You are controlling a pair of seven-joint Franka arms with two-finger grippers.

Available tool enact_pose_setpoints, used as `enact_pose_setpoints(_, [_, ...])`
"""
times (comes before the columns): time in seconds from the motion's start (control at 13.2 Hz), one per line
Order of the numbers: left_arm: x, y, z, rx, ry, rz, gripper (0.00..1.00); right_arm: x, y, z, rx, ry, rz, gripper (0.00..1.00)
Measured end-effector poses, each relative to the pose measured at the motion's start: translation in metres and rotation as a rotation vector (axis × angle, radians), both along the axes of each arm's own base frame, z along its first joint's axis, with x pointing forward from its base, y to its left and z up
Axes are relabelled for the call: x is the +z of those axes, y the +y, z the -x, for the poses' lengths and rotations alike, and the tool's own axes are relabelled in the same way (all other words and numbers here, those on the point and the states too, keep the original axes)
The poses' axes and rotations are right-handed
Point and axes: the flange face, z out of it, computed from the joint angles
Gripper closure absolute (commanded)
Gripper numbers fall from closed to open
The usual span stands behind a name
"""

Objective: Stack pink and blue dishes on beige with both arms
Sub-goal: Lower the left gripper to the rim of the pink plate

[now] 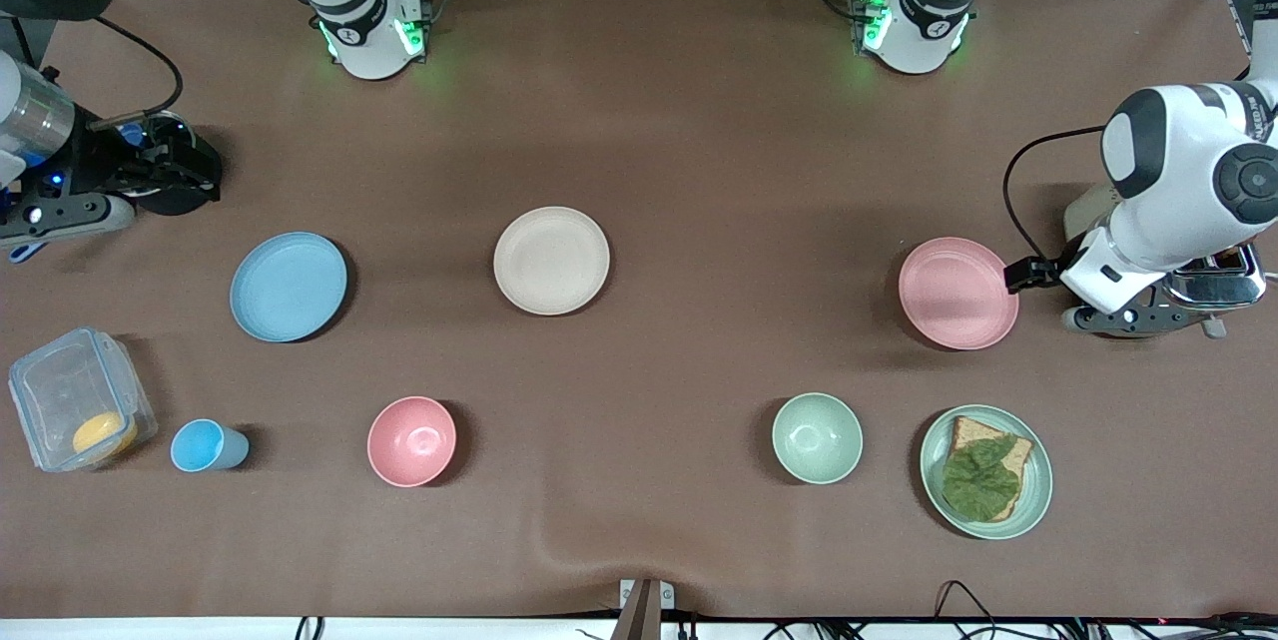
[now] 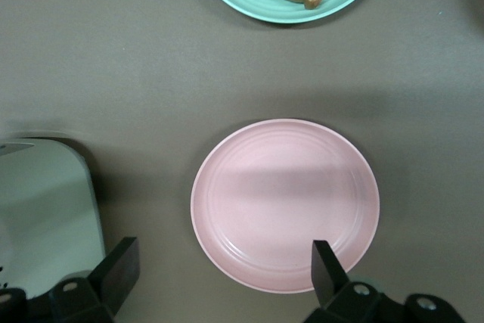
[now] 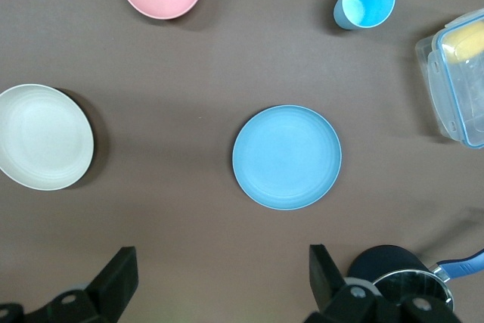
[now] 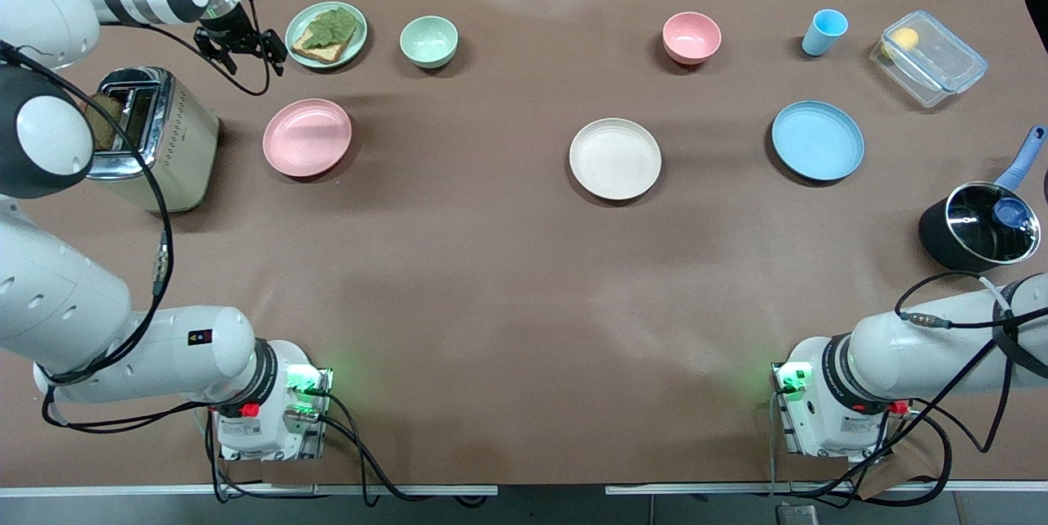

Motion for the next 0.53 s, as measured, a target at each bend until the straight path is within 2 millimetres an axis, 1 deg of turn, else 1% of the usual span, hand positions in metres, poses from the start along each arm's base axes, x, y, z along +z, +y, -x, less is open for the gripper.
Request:
enact_pose_setpoints(0.23, [-0.013,-0.001,0.003,-0.003,-0.013,0.003,0.0,0.002,0.007,0.0,0.013,-0.005,0.0,0.0])
enact_pose_setpoints(0.53, [-0.025,0.005,0.006,0.007,-0.018,0.005,0.0,0.003,0.009,0.0,0.015,-0.005,0.0,0.0])
